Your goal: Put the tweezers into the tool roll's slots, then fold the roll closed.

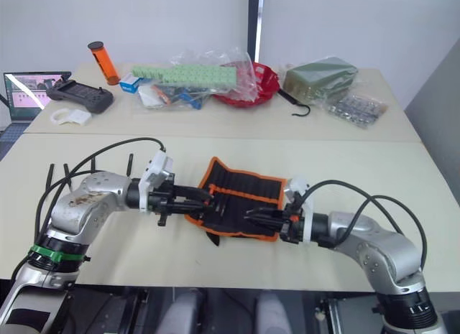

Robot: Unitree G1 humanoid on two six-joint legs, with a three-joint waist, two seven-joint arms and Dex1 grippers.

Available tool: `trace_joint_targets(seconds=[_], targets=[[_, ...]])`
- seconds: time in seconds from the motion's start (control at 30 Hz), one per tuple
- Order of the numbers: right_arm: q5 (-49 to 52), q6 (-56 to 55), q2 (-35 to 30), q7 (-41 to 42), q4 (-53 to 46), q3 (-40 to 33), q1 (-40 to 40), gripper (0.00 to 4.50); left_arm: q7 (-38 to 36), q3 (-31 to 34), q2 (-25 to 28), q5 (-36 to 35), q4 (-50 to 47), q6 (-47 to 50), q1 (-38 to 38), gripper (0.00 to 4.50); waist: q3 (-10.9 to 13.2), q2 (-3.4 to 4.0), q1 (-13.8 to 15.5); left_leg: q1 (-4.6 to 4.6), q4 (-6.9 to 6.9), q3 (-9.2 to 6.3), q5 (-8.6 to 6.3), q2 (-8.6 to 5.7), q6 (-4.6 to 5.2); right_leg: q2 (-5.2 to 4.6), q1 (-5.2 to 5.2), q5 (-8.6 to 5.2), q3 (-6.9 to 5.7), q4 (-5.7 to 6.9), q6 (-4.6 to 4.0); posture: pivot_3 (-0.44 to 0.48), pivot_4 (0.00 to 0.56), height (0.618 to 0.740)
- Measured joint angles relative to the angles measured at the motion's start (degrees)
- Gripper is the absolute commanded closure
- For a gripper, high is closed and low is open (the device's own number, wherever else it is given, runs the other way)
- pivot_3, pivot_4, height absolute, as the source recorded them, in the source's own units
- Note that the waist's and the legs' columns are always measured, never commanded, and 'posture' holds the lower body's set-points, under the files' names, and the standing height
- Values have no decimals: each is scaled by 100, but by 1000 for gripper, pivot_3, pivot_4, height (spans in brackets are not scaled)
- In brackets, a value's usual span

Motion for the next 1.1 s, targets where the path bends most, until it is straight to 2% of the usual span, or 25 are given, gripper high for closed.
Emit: trace_joint_targets(seconds=[0.03,0.2,0.4,0.43,0.5,0.67,0.7,0.93,1.1], targets=[[-54,-35,-100,33,-49,13,7,2397,-69,-1,64,32,-4,-129,68,1641,0,0,1,0,0,0,0,1,0,1,0,0,0,0,0,0,150,740],[-541,-430,-387,284,-247,367,203,2397,-492,-332,368,585,-92,-1005,327,1641,0,0,21,-1,-1,1,0,0,0,-1,0,0,0,-2,0,0,150,740],[-900,-696,-402,376,-258,556,232,2397,-413,-472,200,1034,149,-1527,319,1641,0,0,39,-2,0,1,0,0,0,-1,0,0,0,-2,0,0,150,740],[-908,-702,-402,385,-258,561,234,2358,-394,-482,147,1096,165,-1582,314,1888,0,0,39,-2,0,1,0,0,0,0,0,0,0,-2,0,0,150,740],[-950,-707,-402,397,-258,565,247,2921,-355,-515,67,1171,243,-1706,300,2411,0,0,36,-1,0,1,0,0,0,0,0,0,0,-2,0,0,150,740],[-1006,-707,-402,435,-259,621,256,4500,-357,-608,-18,1322,418,-1837,296,4057,0,0,21,-1,0,1,0,1,0,1,0,0,0,-2,0,0,150,740],[-1006,-707,-402,439,-259,633,258,4500,-370,-614,-18,1332,433,-1877,296,4397,0,0,20,-1,0,1,0,1,0,0,0,0,0,-2,0,0,150,740],[-1006,-705,-407,478,-262,679,277,4500,-549,-654,41,1378,483,-2063,319,4456,0,0,17,-1,0,1,0,1,0,0,0,0,0,-2,0,0,150,740],[-1165,-740,-466,573,-296,960,422,4500,-598,-873,131,1696,494,-2509,454,4456,0,0,20,-1,0,1,0,1,0,0,0,0,0,-2,0,0,150,740]])
